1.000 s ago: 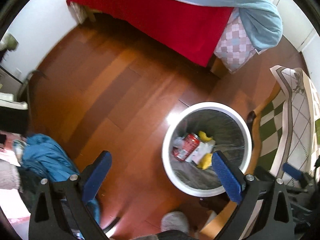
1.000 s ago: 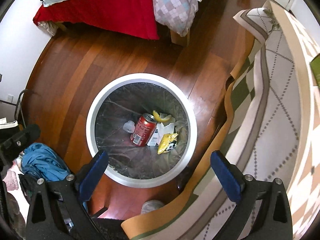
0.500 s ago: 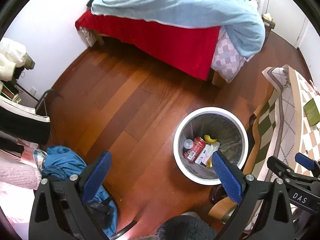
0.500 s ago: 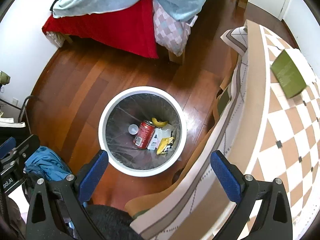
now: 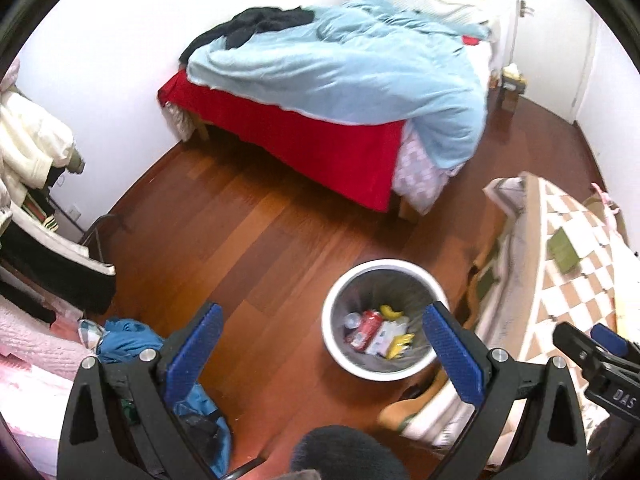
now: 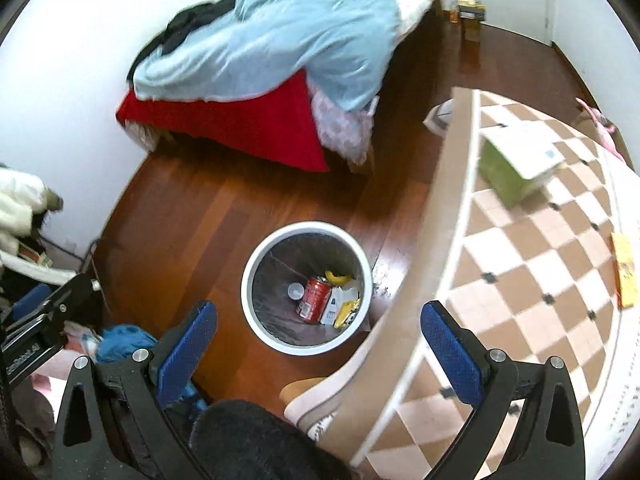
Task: Collect trash
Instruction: 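Move both tools back over the table toward the wrapper and medicine box, then grasp the crumpled white-yellow wrapper with the left tool while the right tool grasps the green-white medicine box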
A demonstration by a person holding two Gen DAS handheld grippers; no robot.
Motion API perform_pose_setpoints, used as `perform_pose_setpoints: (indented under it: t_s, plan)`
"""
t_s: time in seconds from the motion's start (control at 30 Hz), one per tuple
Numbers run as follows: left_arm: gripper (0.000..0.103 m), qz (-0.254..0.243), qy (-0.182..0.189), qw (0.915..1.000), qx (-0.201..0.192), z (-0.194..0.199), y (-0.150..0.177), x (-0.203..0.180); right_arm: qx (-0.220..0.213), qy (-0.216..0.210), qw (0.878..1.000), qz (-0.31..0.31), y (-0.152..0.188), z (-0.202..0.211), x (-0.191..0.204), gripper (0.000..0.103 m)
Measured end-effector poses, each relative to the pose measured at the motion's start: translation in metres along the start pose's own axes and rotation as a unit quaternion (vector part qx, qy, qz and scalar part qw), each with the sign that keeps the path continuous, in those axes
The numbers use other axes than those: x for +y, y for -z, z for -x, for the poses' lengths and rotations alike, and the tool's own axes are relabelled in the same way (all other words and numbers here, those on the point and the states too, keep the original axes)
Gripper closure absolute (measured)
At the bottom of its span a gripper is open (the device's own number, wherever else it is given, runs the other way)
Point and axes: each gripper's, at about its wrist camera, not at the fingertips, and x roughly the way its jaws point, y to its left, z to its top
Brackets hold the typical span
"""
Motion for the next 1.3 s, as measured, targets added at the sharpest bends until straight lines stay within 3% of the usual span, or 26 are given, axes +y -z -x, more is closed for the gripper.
perform_pose_setpoints:
  t_s: [0.2, 0.37, 0.57, 0.7, 0.73, 0.77, 0.87, 0.97, 1.1, 1.3]
  plan:
    - [0.001, -0.050, 0.049, 0.9973, 0.019, -0.003, 0.026, -0.080, -0.016, 0.031, 0.997, -0.072, 0.024, 0.052, -0.085, 0.000]
    - [0.001, -0.120, 0.108, 0.9839, 0.078, -0.024, 0.081, -0.174, 0.007, 0.097, 0.982, -0.163, 0.073, 0.072, -0.194, 0.000]
    - [0.001, -0.191, 0.216, 0.9453, 0.153, -0.019, 0.150, -0.288, 0.036, 0.157, 0.957, -0.239, 0.122, 0.086, -0.304, 0.000]
    - [0.002, -0.238, 0.233, 0.9282, 0.166, -0.019, 0.181, -0.341, 0.043, 0.169, 0.946, -0.272, 0.154, 0.092, -0.354, 0.003]
    - [0.011, -0.248, 0.231, 0.9267, 0.163, -0.020, 0.187, -0.350, 0.044, 0.168, 0.945, -0.278, 0.159, 0.092, -0.361, 0.003]
    - [0.030, -0.257, 0.223, 0.9265, 0.160, -0.021, 0.191, -0.357, 0.045, 0.168, 0.943, -0.283, 0.163, 0.092, -0.368, 0.003]
    - [0.063, -0.270, 0.210, 0.9291, 0.142, -0.025, 0.193, -0.367, 0.046, 0.165, 0.942, -0.290, 0.173, 0.094, -0.380, 0.003]
    - [0.066, -0.263, 0.211, 0.9323, 0.131, -0.026, 0.187, -0.365, 0.043, 0.160, 0.943, -0.288, 0.176, 0.095, -0.385, 0.003]
    - [0.067, -0.253, 0.183, 0.9429, 0.114, -0.036, 0.170, -0.355, 0.042, 0.148, 0.946, -0.284, 0.173, 0.091, -0.385, 0.003]
    - [0.067, -0.171, 0.128, 0.9735, 0.080, -0.062, 0.107, -0.309, 0.044, 0.109, 0.960, -0.254, 0.123, 0.070, -0.357, 0.003]
